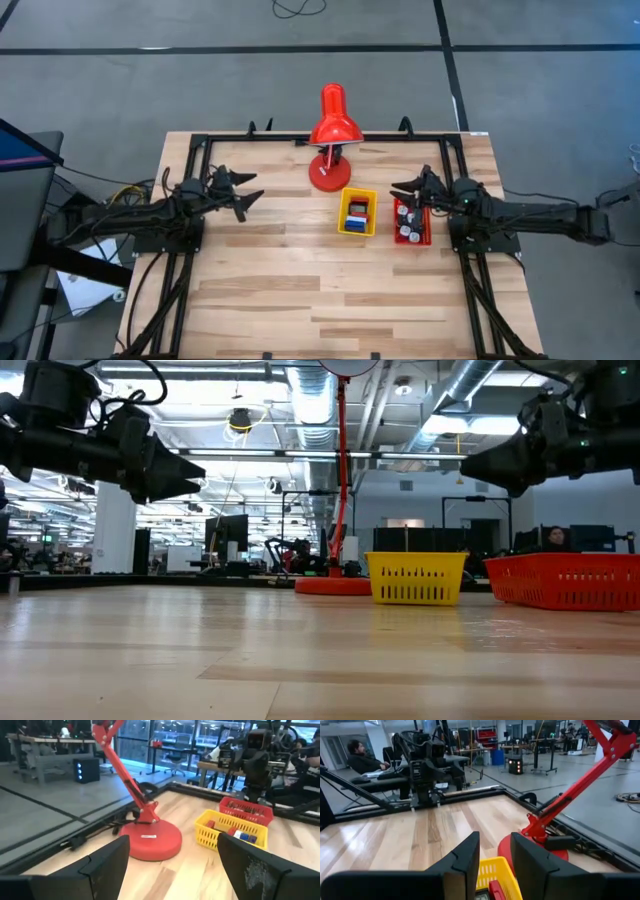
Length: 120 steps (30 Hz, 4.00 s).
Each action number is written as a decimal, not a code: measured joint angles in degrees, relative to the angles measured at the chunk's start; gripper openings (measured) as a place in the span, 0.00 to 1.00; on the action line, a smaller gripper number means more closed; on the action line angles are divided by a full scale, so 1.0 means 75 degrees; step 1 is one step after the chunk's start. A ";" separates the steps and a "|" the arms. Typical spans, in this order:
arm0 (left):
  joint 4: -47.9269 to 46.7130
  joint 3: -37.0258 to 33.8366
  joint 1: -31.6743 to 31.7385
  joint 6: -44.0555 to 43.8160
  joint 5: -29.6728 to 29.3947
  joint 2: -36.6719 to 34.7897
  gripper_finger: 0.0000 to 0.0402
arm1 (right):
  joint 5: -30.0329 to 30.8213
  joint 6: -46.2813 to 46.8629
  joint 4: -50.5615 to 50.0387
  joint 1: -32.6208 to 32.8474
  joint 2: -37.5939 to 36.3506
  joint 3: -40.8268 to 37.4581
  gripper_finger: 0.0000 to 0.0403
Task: Pick & Place Office items
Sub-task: Return to Home Position
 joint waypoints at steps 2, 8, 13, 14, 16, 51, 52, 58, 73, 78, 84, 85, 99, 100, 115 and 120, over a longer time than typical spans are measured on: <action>-0.0229 0.0000 0.0046 0.0019 -0.0011 -0.0175 0.74 | -0.0013 0.0020 0.0018 -0.0042 -0.0157 -0.0117 0.26; -0.1510 0.0000 0.0268 -0.0177 -0.0017 -0.1485 0.74 | -0.0015 0.0139 -0.0686 -0.0134 -0.1265 -0.0387 0.26; -0.2710 0.0000 0.0285 -0.0222 -0.0020 -0.3129 0.74 | 0.0003 0.0130 -0.1861 -0.0192 -0.2543 -0.0390 0.26; -0.2985 0.0000 0.0285 -0.0228 -0.0020 -0.3448 0.74 | 0.0007 0.0132 -0.2124 -0.0223 -0.2812 -0.0390 0.26; -0.3533 0.0000 0.0285 -0.0220 -0.0020 -0.4078 0.74 | 0.0011 0.0134 -0.2707 -0.0270 -0.3374 -0.0392 0.26; -0.3324 0.0003 0.0271 -0.0358 0.0539 -0.3023 0.74 | 0.0015 -0.0752 -0.3147 -0.0318 -0.3687 -0.0401 0.26; -0.3328 0.0003 0.0271 -0.0357 0.0539 -0.2985 0.74 | 0.0015 -0.0749 -0.3147 -0.0318 -0.3687 -0.0404 0.26; -0.3342 0.0003 0.0211 -0.0359 0.0540 -0.2886 0.74 | 0.0015 -0.0749 -0.3147 -0.0318 -0.3687 -0.0407 0.26; -0.3199 0.0003 0.0201 -0.0359 0.0545 -0.4359 0.74 | 0.0015 -0.0746 -0.3141 -0.0318 -0.3687 -0.0408 0.26; -0.3152 0.0003 0.0201 -0.0357 0.0548 -0.4362 0.74 | 0.0015 -0.0746 -0.3141 -0.0318 -0.3687 -0.0410 0.26; -0.3151 0.0003 0.0201 -0.0360 0.0545 -0.4362 0.74 | 0.0015 -0.0746 -0.3141 -0.0318 -0.3687 -0.0410 0.26; -0.3151 0.0003 0.0201 -0.0358 0.0546 -0.4362 0.74 | 0.0015 -0.0746 -0.3141 -0.0318 -0.3687 -0.0410 0.26; -0.3152 0.0006 -0.0111 -0.0358 0.0565 -0.4107 0.74 | 0.0015 -0.0743 -0.3141 -0.0318 -0.3687 -0.0410 0.26; -0.3154 0.0006 -0.0108 -0.0358 0.0563 -0.4056 0.74 | 0.0015 -0.0743 -0.3141 -0.0318 -0.3687 -0.0410 0.26; -0.3151 0.0009 -0.0111 -0.0358 0.0542 -0.3328 0.74 | 0.0015 -0.0743 -0.3141 -0.0318 -0.3687 -0.0410 0.26; -0.3151 0.0009 -0.0111 -0.0360 0.0542 -0.3132 0.74 | 0.0015 -0.0743 -0.3141 -0.0318 -0.3687 -0.0410 0.26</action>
